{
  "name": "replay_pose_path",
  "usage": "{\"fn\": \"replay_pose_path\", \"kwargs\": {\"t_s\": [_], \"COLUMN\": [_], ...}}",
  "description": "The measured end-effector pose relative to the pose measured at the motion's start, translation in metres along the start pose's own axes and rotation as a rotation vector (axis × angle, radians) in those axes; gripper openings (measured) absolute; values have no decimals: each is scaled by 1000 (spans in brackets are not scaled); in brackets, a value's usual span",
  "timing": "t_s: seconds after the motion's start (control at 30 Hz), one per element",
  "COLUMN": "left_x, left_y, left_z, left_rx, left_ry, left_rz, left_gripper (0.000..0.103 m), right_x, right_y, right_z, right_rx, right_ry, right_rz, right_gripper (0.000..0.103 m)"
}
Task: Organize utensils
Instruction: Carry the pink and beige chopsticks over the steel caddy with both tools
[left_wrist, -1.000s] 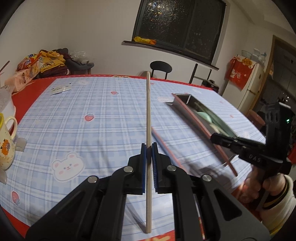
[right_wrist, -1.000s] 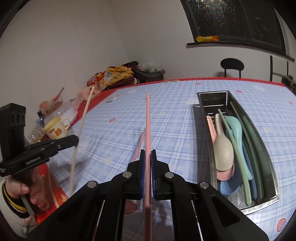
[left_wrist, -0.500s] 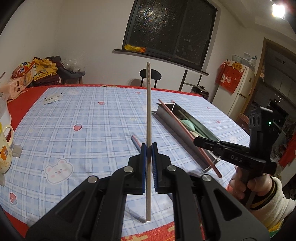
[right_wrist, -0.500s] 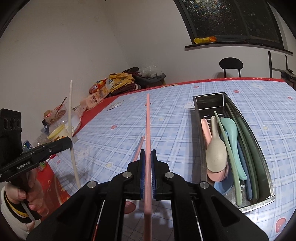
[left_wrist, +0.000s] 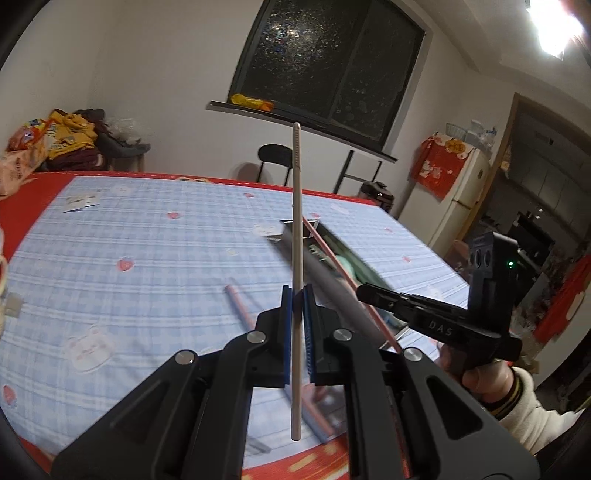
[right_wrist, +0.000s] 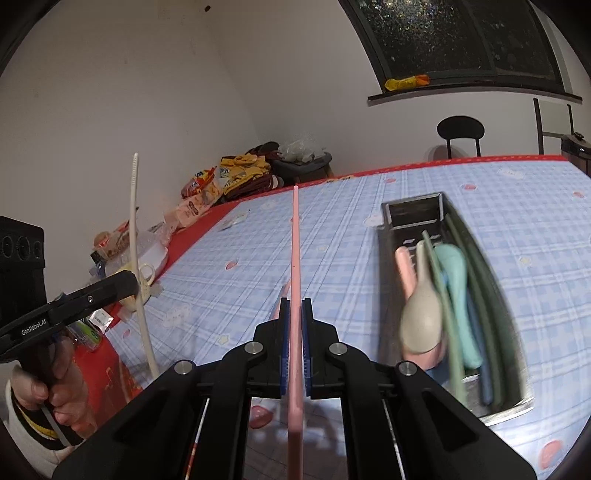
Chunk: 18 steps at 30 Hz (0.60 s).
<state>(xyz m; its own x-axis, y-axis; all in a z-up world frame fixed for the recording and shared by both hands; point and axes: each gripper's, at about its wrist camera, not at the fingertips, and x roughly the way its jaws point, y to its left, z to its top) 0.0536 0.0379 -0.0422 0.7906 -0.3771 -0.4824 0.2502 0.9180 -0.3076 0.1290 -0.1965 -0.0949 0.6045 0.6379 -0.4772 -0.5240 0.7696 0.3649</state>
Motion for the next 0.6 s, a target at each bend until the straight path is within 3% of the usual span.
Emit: {"fn": "replay_pose_path", "kwargs": {"t_s": [0.23, 0.6], "left_x": [34, 104], "left_y": [-38, -80], "left_z": [21, 41], "left_rx": [-13, -43], "left_ry": [14, 62], "left_rz": [-99, -209], "left_gripper": [10, 10], "right_x": [-18, -23], "right_y": [-38, -115], "right_z": [41, 47], "right_rx": [-42, 166], "right_ry": [-38, -65], "right_rz": [-72, -32], "right_gripper": [6, 6]}}
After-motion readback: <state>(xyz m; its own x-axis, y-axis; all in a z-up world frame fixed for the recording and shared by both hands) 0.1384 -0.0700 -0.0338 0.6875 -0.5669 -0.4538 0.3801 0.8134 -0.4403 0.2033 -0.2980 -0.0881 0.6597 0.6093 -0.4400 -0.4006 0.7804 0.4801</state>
